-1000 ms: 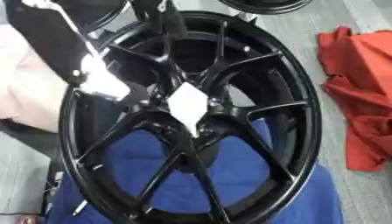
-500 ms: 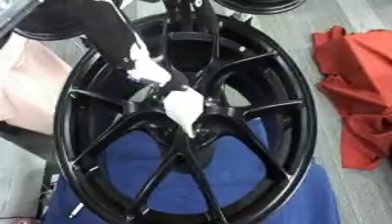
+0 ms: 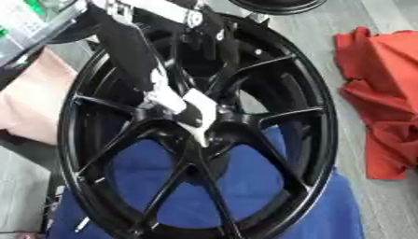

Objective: Pull the pin out of the wheel hub.

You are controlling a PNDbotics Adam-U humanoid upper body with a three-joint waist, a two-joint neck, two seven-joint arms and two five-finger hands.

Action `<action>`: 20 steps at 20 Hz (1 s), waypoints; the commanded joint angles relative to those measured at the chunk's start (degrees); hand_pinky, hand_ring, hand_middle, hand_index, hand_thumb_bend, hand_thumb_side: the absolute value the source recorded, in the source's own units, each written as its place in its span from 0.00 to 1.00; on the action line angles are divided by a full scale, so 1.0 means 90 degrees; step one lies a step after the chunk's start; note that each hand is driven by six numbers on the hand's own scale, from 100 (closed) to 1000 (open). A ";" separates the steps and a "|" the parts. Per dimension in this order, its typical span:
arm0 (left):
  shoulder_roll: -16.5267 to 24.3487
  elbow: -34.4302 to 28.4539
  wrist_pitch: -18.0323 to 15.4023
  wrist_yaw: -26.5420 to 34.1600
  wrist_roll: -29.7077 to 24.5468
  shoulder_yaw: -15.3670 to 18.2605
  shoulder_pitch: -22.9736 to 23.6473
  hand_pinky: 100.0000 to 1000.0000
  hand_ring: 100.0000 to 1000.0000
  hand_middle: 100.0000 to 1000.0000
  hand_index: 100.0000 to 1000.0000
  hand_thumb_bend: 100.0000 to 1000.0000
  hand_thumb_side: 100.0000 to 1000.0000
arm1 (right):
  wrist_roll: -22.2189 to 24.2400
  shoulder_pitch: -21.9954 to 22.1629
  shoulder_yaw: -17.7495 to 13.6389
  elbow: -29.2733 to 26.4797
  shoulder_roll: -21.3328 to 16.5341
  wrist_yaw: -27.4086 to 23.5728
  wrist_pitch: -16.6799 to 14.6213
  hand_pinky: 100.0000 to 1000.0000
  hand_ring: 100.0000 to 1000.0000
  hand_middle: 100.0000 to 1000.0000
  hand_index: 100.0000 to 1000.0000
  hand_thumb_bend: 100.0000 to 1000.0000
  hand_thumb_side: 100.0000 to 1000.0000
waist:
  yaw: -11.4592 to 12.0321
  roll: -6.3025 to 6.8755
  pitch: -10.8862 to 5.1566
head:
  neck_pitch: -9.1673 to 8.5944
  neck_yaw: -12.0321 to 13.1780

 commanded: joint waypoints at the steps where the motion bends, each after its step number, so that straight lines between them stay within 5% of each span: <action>1: 0.0064 0.0056 -0.0216 0.0081 -0.0003 -0.0029 -0.0120 0.85 0.84 0.80 0.87 0.56 0.39 | 0.0002 -0.0111 -0.0025 -0.0021 -0.0135 -0.0011 -0.0028 0.74 0.60 0.65 0.65 0.00 0.74 | -0.0013 -0.0030 -0.0119 | -0.0030 0.0032; 20: 0.0003 0.0454 -0.0789 -0.0850 -0.0003 -0.0205 0.0102 0.81 0.81 0.79 0.86 0.52 0.27 | -0.0060 -0.0005 -0.0079 -0.0039 -0.0076 -0.0101 -0.0065 0.74 0.60 0.65 0.65 0.00 0.75 | -0.0032 -0.0091 -0.0070 | -0.0141 0.0057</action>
